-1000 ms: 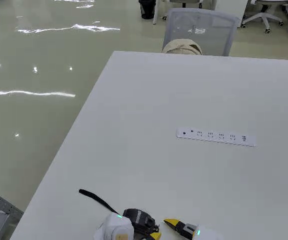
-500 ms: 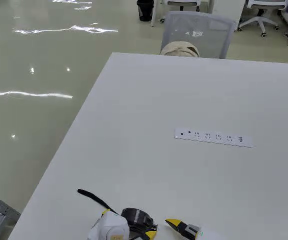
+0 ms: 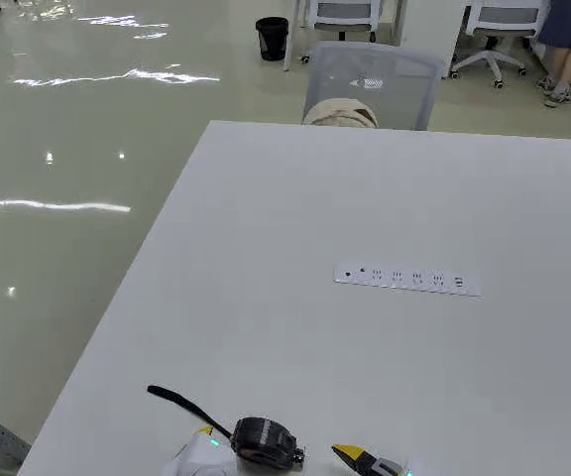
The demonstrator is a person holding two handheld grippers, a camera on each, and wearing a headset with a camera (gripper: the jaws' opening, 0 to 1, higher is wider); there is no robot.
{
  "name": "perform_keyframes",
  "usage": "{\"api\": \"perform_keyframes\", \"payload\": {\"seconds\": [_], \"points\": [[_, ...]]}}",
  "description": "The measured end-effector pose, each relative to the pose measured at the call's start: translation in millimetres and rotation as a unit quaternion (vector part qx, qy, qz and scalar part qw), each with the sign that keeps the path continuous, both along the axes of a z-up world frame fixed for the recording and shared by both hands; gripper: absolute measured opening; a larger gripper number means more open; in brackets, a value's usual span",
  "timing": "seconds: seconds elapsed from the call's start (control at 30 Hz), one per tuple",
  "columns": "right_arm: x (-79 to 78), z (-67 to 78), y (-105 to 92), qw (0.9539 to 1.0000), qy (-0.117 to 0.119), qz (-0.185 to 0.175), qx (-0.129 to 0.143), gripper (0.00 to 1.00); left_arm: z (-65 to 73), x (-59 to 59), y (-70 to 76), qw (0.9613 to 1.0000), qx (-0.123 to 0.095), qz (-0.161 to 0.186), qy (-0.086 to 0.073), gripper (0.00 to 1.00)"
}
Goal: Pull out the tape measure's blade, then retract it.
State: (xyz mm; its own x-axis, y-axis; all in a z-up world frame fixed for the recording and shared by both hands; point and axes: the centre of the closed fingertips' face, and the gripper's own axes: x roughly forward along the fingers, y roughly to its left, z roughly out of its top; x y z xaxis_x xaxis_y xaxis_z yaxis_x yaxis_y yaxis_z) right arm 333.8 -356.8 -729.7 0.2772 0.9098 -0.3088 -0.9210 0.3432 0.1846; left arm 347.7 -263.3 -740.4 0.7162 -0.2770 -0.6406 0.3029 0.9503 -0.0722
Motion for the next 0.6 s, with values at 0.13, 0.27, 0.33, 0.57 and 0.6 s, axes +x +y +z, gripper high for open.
{"api": "perform_keyframes", "payload": {"seconds": [0.13, 0.27, 0.33, 0.57, 0.6], "points": [[-6.0, 3.3, -5.7, 1.0, 0.003, -0.009, 0.0, 0.57, 5.3, -3.0, -2.3, 0.9998, -0.004, -0.017, -0.007, 0.93], [-12.2, 8.5, -13.0, 0.9998, 0.009, -0.018, 0.008, 0.57, 11.9, -7.7, -1.5, 0.9994, -0.001, -0.029, -0.017, 0.91], [-15.0, 8.4, -16.3, 0.9998, 0.003, -0.017, -0.003, 0.58, 15.6, -9.5, -1.9, 0.9992, -0.007, -0.032, -0.023, 0.9], [-21.8, 12.0, -29.0, 0.9995, 0.002, -0.03, -0.003, 0.58, 22.3, -18.7, 1.3, 0.9985, -0.013, -0.043, -0.033, 0.91], [-23.3, 12.9, -30.4, 0.9995, 0.002, -0.033, -0.003, 0.58, 22.7, -20.9, 0.9, 0.9982, -0.015, -0.049, -0.033, 0.91]]}}
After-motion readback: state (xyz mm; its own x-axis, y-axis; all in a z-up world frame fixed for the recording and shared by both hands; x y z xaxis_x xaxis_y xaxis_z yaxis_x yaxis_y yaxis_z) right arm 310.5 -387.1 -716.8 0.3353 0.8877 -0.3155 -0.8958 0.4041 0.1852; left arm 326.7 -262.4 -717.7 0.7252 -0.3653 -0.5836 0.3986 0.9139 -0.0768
